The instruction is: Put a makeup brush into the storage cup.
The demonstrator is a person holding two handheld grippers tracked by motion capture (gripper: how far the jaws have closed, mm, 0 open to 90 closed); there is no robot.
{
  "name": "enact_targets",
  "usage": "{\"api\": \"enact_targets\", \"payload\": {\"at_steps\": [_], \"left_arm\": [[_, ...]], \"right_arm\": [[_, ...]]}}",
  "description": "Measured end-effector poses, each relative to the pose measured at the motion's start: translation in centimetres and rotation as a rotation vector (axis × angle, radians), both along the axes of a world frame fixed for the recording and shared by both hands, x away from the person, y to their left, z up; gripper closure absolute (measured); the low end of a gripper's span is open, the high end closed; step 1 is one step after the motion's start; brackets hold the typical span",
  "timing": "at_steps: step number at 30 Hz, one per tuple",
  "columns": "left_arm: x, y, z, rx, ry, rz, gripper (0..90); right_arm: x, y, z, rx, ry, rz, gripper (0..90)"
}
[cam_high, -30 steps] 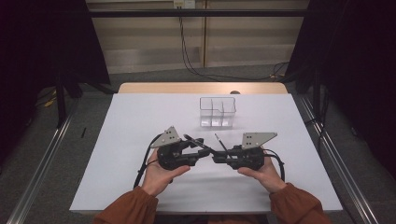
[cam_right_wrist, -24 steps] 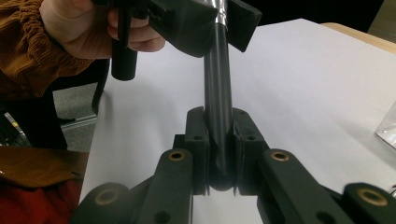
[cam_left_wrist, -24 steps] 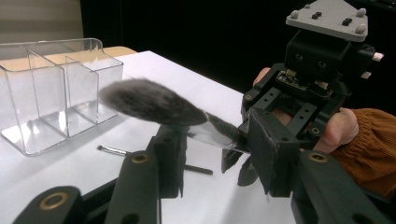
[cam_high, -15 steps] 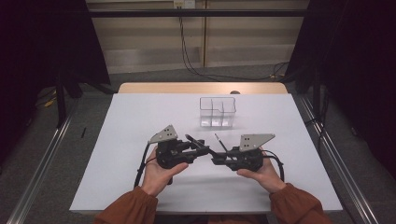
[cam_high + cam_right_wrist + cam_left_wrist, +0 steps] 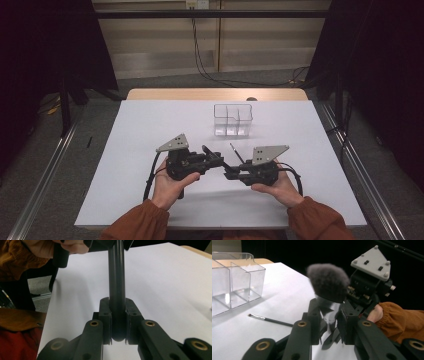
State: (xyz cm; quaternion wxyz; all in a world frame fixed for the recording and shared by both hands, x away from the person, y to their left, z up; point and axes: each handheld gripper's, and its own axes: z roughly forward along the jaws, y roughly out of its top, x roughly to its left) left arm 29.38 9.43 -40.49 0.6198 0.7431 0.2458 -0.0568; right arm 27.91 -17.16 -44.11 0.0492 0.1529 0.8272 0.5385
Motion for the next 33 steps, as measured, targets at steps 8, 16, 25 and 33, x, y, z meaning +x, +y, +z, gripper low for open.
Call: {"api": "enact_targets", "payload": {"at_steps": [8, 16, 25, 33], "left_arm": [[0.0, -0.1, 0.4, 0.015, -0.011, 0.002, 76.4], [-0.1, 0.0, 0.6, 0.037, -0.036, 0.009, 76.8], [0.0, 0.6, 1.1, 0.051, -0.036, 0.024, 76.9], [0.4, 1.6, 1.9, 0.057, -0.029, 0.003, 76.9]], "right_arm": [[0.2, 0.2, -0.2, 0.026, 0.031, -0.006, 77.1], [0.1, 0.2, -0.1, 0.040, 0.043, -0.008, 66.6], [0.1, -0.5, 0.2, 0.061, 0.055, -0.036, 53.7], [0.2, -0.8, 0.4, 0.063, 0.079, -0.072, 27.9]]}}
